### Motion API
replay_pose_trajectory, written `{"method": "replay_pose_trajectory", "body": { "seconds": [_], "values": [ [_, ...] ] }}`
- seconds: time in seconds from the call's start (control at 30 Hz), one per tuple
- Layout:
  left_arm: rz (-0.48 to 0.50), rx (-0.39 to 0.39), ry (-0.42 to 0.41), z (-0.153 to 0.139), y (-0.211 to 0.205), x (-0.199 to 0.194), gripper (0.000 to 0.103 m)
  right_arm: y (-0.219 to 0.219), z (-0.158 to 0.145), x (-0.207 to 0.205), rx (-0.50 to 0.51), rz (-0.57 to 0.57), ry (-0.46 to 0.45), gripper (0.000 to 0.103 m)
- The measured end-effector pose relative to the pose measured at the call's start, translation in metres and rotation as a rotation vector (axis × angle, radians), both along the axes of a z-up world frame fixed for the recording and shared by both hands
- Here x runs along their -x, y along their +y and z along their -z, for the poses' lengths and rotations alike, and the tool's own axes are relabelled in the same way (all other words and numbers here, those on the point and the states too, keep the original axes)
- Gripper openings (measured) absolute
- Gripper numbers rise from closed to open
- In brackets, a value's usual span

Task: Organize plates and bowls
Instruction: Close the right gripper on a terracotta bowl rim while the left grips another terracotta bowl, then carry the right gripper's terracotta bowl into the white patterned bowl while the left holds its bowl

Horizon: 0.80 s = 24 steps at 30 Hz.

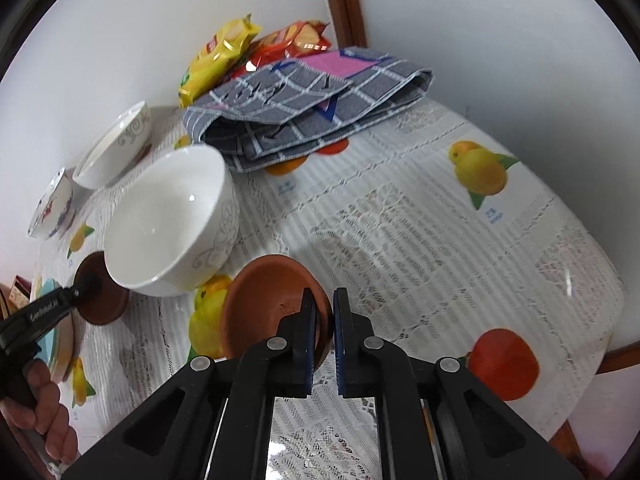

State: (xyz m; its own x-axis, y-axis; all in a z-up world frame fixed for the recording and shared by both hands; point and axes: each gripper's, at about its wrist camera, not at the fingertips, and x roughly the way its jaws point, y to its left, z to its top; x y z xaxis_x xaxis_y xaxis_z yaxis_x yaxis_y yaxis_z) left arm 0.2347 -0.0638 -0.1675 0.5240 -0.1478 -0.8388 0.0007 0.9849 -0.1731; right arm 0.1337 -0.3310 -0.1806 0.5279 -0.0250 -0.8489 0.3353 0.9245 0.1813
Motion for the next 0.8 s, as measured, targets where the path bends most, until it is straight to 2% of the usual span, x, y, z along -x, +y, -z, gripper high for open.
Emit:
{"method": "replay_pose_trajectory", "body": {
  "seconds": [0.23,0.57,0.8],
  "values": [
    [0.031,-0.025,-0.054,-0.037,-0.003,0.009,0.009,-0.001,-0.018,0.005,-0.028,0.033,-0.047,0.008],
    [0.089,-0.009,-0.121,-0.087,-0.008,0.005,0.009,0.013,-0.054,-0.015,-0.093,0.027,-0.120,0.008],
    [0.100,0.003,-0.163,-0.110,-0.003,-0.008,0.009,0.029,-0.104,-0.047,-0.068,-0.006,-0.183,0.008]
  ]
}}
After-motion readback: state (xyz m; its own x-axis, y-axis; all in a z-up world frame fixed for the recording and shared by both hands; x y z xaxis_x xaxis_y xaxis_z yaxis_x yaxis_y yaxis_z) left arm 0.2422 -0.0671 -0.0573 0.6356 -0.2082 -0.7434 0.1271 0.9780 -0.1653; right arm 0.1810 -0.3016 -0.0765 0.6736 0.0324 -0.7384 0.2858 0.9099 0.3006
